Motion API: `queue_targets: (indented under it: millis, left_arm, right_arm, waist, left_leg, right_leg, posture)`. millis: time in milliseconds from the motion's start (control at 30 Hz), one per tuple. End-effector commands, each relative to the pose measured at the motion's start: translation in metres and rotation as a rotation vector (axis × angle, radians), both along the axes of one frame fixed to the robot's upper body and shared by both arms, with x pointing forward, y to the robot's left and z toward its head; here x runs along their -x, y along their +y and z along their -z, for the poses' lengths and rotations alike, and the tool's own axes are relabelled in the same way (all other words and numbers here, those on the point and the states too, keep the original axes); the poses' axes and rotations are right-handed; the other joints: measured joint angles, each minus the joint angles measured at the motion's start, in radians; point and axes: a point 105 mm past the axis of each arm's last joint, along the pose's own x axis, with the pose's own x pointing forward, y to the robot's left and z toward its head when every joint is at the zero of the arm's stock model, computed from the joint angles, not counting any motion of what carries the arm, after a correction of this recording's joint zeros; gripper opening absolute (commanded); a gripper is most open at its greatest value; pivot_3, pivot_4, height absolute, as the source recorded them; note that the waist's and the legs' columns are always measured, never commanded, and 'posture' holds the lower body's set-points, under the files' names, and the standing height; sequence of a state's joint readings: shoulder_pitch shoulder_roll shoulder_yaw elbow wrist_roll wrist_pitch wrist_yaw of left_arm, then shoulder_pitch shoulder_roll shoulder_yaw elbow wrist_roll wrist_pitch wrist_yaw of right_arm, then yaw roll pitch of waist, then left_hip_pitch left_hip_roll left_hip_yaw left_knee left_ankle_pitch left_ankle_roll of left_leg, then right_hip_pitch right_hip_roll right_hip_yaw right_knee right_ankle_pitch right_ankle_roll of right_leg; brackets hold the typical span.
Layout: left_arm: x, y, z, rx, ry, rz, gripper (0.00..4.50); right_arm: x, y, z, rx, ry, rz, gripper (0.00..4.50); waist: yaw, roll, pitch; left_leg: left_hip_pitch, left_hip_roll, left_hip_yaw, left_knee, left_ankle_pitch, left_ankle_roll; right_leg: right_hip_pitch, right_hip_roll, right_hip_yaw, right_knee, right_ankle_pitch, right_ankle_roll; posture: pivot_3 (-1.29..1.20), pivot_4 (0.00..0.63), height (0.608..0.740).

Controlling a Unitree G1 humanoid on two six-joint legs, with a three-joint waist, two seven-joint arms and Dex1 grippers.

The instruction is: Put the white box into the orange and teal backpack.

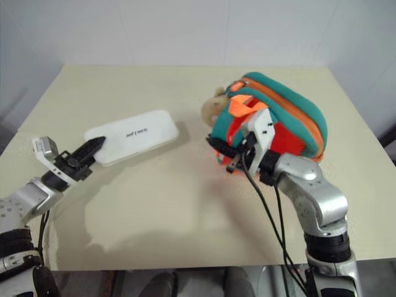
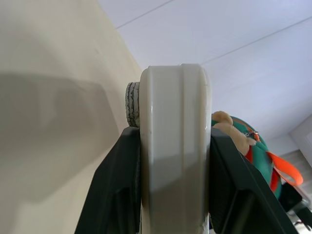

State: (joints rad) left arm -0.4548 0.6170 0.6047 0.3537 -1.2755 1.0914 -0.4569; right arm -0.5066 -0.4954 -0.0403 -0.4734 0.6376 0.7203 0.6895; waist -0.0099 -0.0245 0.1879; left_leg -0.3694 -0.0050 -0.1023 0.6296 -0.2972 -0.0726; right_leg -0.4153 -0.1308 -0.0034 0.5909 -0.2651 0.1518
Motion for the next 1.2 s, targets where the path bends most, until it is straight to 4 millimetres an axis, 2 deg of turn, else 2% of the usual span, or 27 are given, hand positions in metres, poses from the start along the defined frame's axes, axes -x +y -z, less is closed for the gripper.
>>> queue_targets:
  millis: [33,233,300,500,767,933,1067,1200]
  left_arm:
    - [0.0,0.008,-0.018,-0.017,-0.066,0.006,1.32]
    - [0.0,0.013,-0.023,-0.042,-0.075,0.025,1.32]
    - [0.0,0.014,-0.024,-0.053,-0.078,0.039,1.32]
    - [0.01,0.012,-0.031,-0.101,-0.106,0.108,1.32]
    - [0.032,0.019,-0.056,-0.189,-0.196,0.167,1.32]
    - [0.042,0.022,-0.071,-0.248,-0.286,0.183,1.32]
    - [0.056,0.014,-0.089,-0.314,-0.397,0.252,1.32]
    - [0.064,0.009,-0.097,-0.393,-0.464,0.3,1.32]
  right_arm:
    - [0.04,0.017,-0.019,0.028,-0.064,-0.222,0.49]
    - [0.068,0.017,-0.027,0.084,-0.047,-0.392,0.49]
    - [0.081,0.017,-0.024,0.12,-0.025,-0.477,0.49]
    - [0.103,0.009,-0.017,0.217,0.018,-0.625,0.49]
    - [0.103,-0.003,-0.007,0.309,0.016,-0.692,0.49]
    - [0.089,-0.003,0.004,0.314,-0.006,-0.679,0.49]
    - [0.08,-0.007,0.01,0.309,-0.014,-0.682,0.49]
    - [0.072,-0.013,0.013,0.319,-0.016,-0.679,0.49]
  waist:
    - [-0.002,0.0,0.0]
    - [-0.003,0.0,0.0]
    - [-0.003,0.0,0.0]
    - [-0.002,0.0,0.0]
    - [-0.003,0.0,0.0]
    - [-0.002,0.0,0.0]
    - [-0.002,0.0,0.0]
    - [-0.002,0.0,0.001]
  left_leg:
    - [0.0,0.0,0.0,0.0,0.0,0.0]
    - [0.0,0.0,0.0,0.0,-0.001,0.001]
    - [0.0,0.0,0.0,0.0,-0.001,0.001]
    - [-0.001,0.0,0.001,0.001,-0.003,0.004]
    - [-0.001,0.0,0.002,0.001,-0.004,0.008]
    - [0.0,0.001,0.002,0.001,-0.004,0.008]
    - [-0.001,0.001,0.003,0.002,-0.004,0.007]
    - [-0.001,0.001,0.003,0.001,-0.004,0.007]
  right_leg:
    - [0.0,0.0,0.0,0.0,0.0,0.0]
    - [0.0,0.0,0.0,0.0,0.0,0.0]
    - [0.0,0.0,0.0,0.0,0.0,0.0]
    - [0.0,0.0,0.0,-0.001,0.0,0.0]
    - [0.0,0.0,0.0,-0.001,0.0,0.0]
    - [0.0,0.0,0.0,-0.001,0.0,0.0]
    - [0.0,0.0,0.0,-0.001,0.0,0.0]
    - [0.0,0.0,0.0,-0.001,0.0,0.0]
  posture:
    - [0.0,0.15,0.74]
    - [0.0,0.15,0.74]
    - [0.0,0.15,0.74]
    - [0.0,0.15,0.74]
    - [0.0,0.15,0.74]
    - [0.0,0.15,0.74]
    - [0.0,0.15,0.74]
    - [0.0,0.15,0.74]
